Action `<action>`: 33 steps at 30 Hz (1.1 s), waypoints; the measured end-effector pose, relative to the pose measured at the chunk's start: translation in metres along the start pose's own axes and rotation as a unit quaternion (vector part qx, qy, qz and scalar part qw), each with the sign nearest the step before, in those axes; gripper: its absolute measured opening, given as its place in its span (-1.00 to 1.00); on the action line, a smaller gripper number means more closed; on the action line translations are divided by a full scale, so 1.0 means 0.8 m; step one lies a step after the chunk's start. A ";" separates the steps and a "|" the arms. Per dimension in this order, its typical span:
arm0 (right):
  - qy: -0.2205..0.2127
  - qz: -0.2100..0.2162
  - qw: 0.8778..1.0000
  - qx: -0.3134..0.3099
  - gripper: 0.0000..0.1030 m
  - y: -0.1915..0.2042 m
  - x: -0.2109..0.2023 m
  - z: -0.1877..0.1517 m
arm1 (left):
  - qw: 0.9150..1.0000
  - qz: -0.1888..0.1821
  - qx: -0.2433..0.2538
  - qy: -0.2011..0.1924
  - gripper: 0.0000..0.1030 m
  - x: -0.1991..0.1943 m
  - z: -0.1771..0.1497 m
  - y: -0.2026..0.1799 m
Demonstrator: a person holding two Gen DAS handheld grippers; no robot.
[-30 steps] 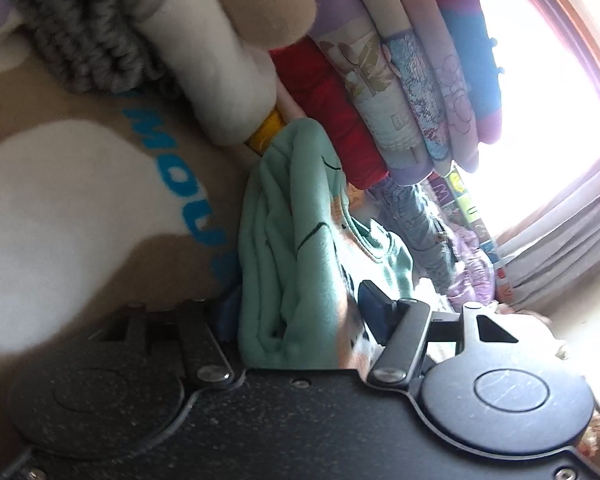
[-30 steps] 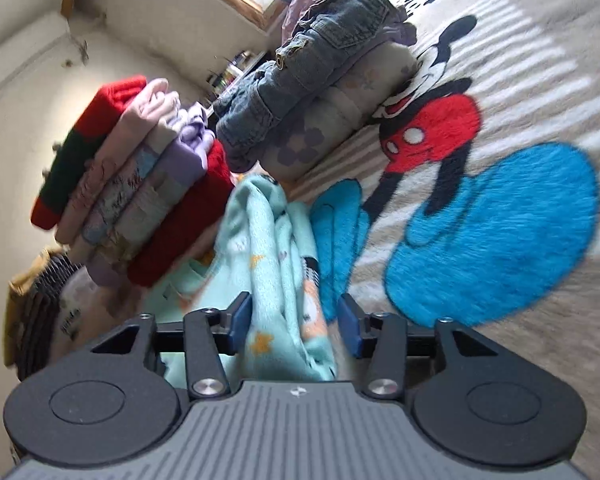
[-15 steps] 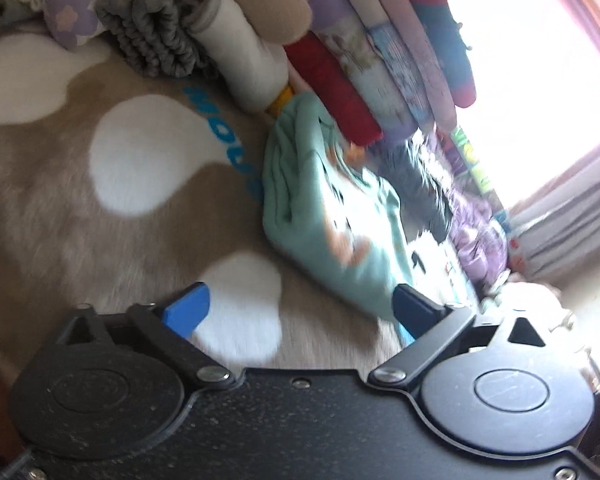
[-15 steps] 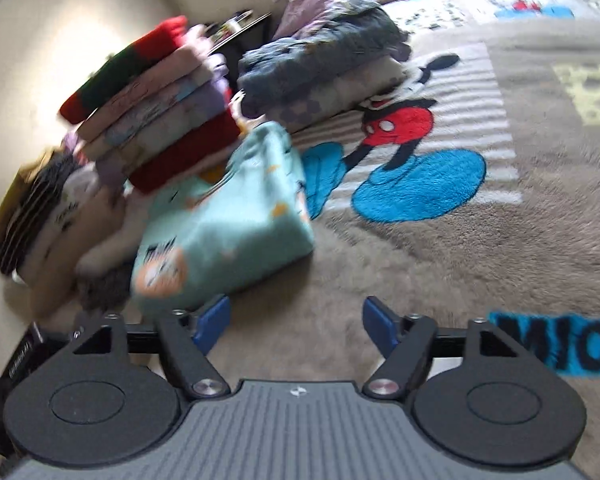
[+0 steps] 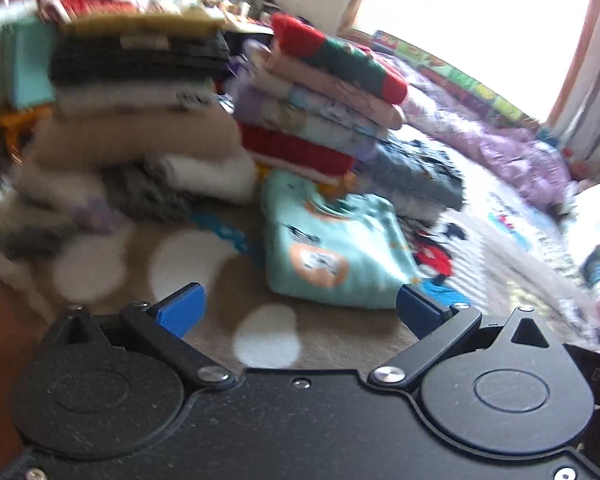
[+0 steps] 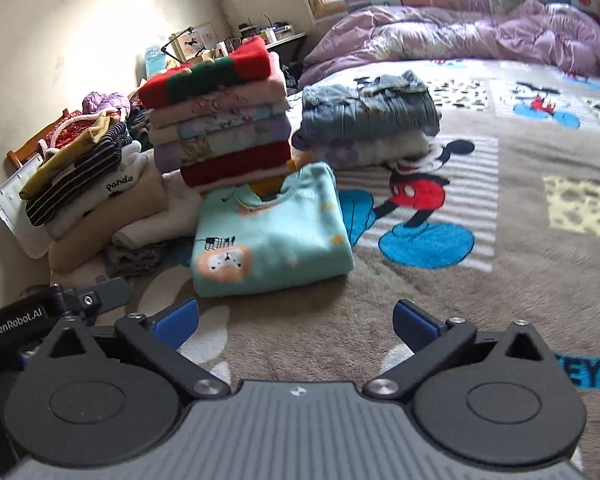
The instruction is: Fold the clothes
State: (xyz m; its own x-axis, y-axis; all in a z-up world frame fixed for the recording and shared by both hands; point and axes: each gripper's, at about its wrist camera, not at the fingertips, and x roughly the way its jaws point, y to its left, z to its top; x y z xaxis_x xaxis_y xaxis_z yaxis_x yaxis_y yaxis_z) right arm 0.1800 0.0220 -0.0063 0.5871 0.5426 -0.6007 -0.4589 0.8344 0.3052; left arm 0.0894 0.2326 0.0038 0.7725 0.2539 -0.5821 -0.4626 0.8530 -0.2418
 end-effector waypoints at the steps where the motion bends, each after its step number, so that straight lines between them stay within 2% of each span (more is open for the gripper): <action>1: -0.001 -0.001 1.000 -0.005 0.99 0.003 -0.004 0.001 | 1.000 0.013 0.007 -0.002 0.99 -0.008 0.004 -0.004; 8: -0.007 -0.002 1.000 -0.019 1.00 0.017 -0.028 0.007 | 0.999 0.013 0.046 -0.012 1.00 -0.047 0.020 -0.021; 12: -0.007 -0.008 1.000 -0.023 1.00 0.020 -0.036 0.009 | 0.994 0.050 0.092 -0.027 0.99 -0.057 0.020 -0.042; 15: -0.009 -0.014 1.000 -0.021 0.99 0.021 -0.039 0.012 | 0.991 0.059 0.116 -0.029 0.99 -0.058 0.018 -0.051; 19: -0.009 -0.019 1.000 -0.020 0.99 0.022 -0.042 0.014 | 0.993 0.039 0.112 -0.013 0.99 -0.054 0.019 -0.049; 33: 0.003 -0.031 0.999 -0.023 1.00 0.032 -0.035 0.020 | 0.992 0.038 0.118 -0.003 0.99 -0.043 0.019 -0.049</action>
State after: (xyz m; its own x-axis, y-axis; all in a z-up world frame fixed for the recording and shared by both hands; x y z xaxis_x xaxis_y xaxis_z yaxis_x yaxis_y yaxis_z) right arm 0.1623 0.0295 0.0305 0.6113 0.4899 -0.6216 -0.4519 0.8608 0.2340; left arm 0.0872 0.1974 0.0451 0.7422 0.3232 -0.5872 -0.4046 0.9145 -0.0081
